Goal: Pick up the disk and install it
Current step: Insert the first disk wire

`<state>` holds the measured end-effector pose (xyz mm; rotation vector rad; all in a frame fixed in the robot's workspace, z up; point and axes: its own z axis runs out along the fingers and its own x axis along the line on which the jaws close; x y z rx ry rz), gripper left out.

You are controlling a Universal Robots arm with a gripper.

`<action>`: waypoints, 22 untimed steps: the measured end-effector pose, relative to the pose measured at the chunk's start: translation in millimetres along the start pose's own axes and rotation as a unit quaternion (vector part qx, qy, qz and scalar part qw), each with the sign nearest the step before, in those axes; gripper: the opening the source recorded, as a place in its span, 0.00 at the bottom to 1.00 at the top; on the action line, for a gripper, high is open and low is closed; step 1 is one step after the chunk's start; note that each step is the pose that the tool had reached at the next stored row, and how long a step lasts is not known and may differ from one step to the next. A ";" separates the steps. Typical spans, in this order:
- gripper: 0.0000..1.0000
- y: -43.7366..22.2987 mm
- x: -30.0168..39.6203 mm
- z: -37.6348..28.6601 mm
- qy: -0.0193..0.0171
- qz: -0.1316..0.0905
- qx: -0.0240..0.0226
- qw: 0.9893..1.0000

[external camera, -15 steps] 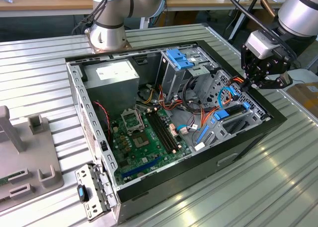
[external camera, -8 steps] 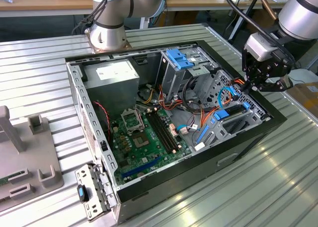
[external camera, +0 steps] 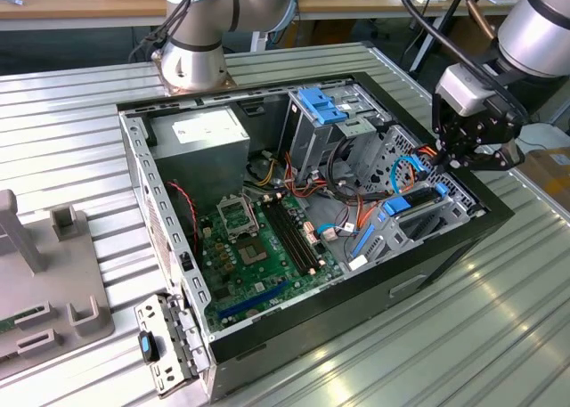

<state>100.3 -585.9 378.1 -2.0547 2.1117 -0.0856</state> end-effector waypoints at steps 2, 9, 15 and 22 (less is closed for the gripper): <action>0.17 9.3 6.4 -0.1 0.000 0.000 0.001 1.000; 0.17 14.4 8.7 8.4 -0.014 0.002 0.001 1.000; 0.17 16.6 9.5 15.3 -0.013 0.001 0.006 1.000; 0.17 18.3 10.7 25.8 -0.013 0.001 0.006 1.000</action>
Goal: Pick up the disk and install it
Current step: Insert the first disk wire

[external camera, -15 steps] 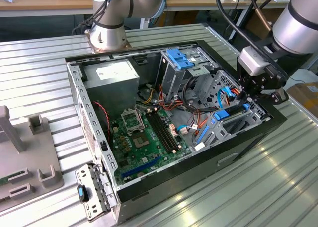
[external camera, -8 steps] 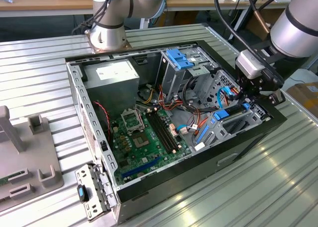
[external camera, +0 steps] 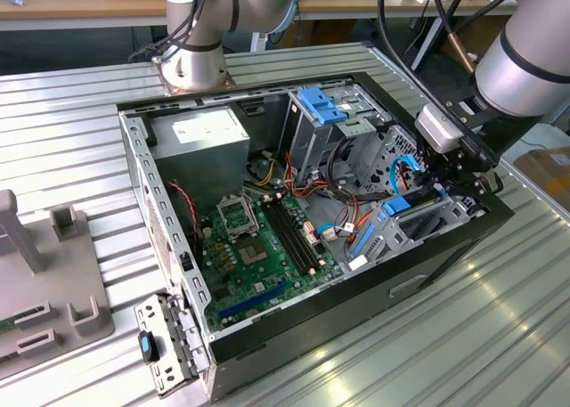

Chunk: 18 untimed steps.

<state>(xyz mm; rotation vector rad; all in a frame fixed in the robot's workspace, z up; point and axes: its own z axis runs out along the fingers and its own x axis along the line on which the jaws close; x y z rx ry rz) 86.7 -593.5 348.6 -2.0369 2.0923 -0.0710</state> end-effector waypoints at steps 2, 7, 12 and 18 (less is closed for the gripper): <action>0.17 -0.1 0.0 0.0 0.000 0.000 0.000 1.000; 0.17 -1.4 0.1 2.2 -0.001 -0.006 -0.001 1.000; 0.17 -1.4 0.3 4.2 -0.001 -0.006 -0.001 1.000; 0.17 -1.0 -0.1 5.9 0.000 -0.006 -0.001 1.000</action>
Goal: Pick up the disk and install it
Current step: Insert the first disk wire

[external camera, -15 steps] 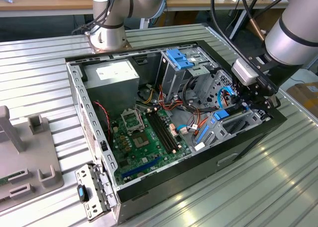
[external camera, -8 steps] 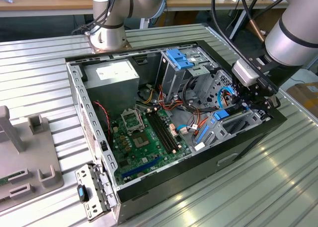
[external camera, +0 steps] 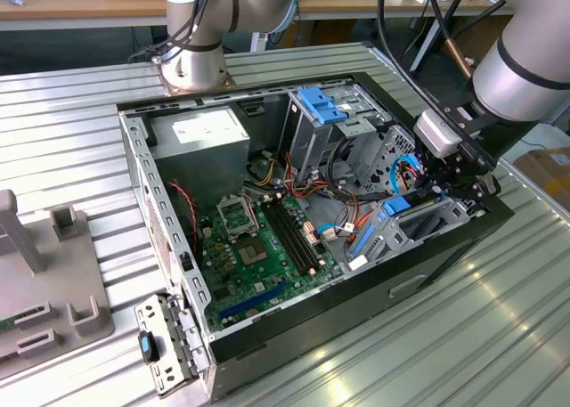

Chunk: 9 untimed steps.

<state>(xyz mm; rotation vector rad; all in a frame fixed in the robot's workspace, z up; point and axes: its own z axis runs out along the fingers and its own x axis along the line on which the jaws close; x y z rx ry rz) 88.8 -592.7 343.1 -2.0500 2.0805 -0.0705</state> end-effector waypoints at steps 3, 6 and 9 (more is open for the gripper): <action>0.17 0.4 -1.2 0.4 0.000 0.000 0.000 1.000; 0.17 0.5 -1.1 1.3 0.000 0.000 0.000 1.000; 0.17 0.5 -1.1 1.4 0.000 0.000 0.000 1.000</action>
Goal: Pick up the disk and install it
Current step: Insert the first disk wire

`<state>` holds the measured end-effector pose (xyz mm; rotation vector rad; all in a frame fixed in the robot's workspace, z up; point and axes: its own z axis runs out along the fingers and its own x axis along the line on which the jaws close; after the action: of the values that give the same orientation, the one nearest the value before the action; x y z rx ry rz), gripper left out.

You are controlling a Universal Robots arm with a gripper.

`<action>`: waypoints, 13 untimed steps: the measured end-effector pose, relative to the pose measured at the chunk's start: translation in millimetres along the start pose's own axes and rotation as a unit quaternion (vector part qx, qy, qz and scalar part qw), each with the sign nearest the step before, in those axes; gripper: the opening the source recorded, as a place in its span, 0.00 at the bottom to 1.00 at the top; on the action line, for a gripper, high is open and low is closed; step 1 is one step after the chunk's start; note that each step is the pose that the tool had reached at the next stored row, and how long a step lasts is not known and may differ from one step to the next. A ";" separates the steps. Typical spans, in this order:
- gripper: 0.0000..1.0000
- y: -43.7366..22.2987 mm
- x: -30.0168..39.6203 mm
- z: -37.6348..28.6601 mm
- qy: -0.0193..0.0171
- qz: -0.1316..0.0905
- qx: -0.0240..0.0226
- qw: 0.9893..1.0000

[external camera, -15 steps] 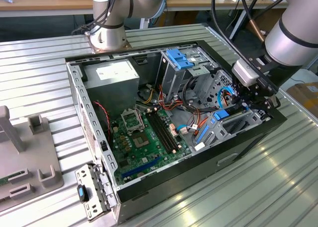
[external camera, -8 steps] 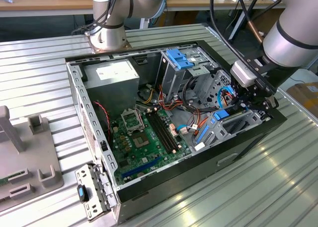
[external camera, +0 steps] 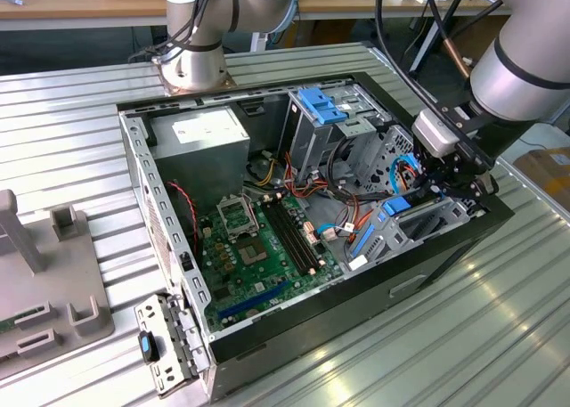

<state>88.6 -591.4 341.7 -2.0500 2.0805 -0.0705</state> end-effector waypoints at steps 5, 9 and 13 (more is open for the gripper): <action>0.17 0.4 0.2 2.0 0.000 0.000 0.000 1.000; 0.17 0.4 0.3 2.0 0.000 0.000 0.000 1.000; 0.17 -0.4 -0.3 -2.0 0.000 0.000 0.000 1.000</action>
<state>88.5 -591.4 343.8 -2.0497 2.0804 -0.0702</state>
